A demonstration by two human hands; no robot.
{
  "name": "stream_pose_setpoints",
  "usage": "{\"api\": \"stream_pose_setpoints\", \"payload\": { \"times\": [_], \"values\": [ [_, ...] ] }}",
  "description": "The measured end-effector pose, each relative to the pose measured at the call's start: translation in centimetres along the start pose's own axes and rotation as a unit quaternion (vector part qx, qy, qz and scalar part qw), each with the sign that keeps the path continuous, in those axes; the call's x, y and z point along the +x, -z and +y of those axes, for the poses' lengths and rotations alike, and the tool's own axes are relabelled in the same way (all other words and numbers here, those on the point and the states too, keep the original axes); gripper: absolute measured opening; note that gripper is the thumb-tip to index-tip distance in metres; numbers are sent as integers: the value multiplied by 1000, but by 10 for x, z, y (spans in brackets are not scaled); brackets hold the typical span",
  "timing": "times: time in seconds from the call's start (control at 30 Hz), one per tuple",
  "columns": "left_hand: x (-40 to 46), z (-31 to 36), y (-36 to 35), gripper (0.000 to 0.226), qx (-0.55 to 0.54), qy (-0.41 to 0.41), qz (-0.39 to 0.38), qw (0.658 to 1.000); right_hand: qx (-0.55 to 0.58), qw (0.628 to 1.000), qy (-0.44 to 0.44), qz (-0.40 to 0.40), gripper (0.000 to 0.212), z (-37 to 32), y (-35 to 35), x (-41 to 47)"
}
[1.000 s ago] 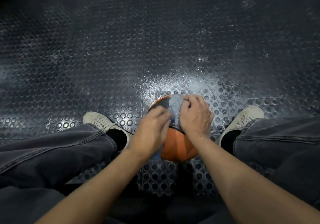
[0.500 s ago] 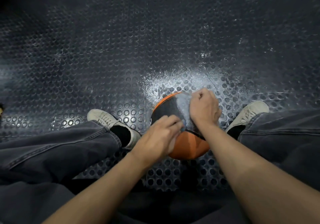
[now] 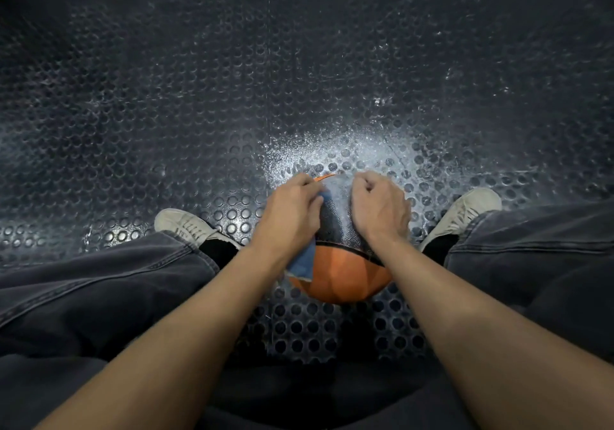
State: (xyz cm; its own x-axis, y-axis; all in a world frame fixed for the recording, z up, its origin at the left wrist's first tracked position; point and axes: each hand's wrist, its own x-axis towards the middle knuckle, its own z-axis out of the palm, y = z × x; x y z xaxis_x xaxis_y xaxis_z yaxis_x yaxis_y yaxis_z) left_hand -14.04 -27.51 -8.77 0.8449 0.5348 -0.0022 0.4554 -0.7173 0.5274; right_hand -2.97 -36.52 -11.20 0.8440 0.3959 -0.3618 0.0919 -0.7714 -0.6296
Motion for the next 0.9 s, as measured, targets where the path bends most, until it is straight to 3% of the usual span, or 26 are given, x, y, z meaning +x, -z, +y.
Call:
{"api": "stream_pose_setpoints", "payload": {
  "times": [0.2, 0.37, 0.57, 0.73, 0.9],
  "values": [
    [-43, 15, 7, 17, -8, -116, -85, 990, 1, 1000, 0, 7, 35, 6, 0, 4],
    [3, -7, 6, 20, 23, 14, -21, 999, -15, 999, 46, 3, 27, 5, -4, -12],
    [-43, 14, 15, 19, -11, -70, -99, 993, -18, 998, 52, -16, 26, 7, 2, -9],
    [4, -14, 11, 21, 16, 70, -39, 997, -29, 996, 77, -18, 32, 4, -6, -13],
    [-43, 10, 19, 16, -10, -33, -88, 996, -44, 995, 82, -30, 31, 8, -3, -13]
  ]
}}
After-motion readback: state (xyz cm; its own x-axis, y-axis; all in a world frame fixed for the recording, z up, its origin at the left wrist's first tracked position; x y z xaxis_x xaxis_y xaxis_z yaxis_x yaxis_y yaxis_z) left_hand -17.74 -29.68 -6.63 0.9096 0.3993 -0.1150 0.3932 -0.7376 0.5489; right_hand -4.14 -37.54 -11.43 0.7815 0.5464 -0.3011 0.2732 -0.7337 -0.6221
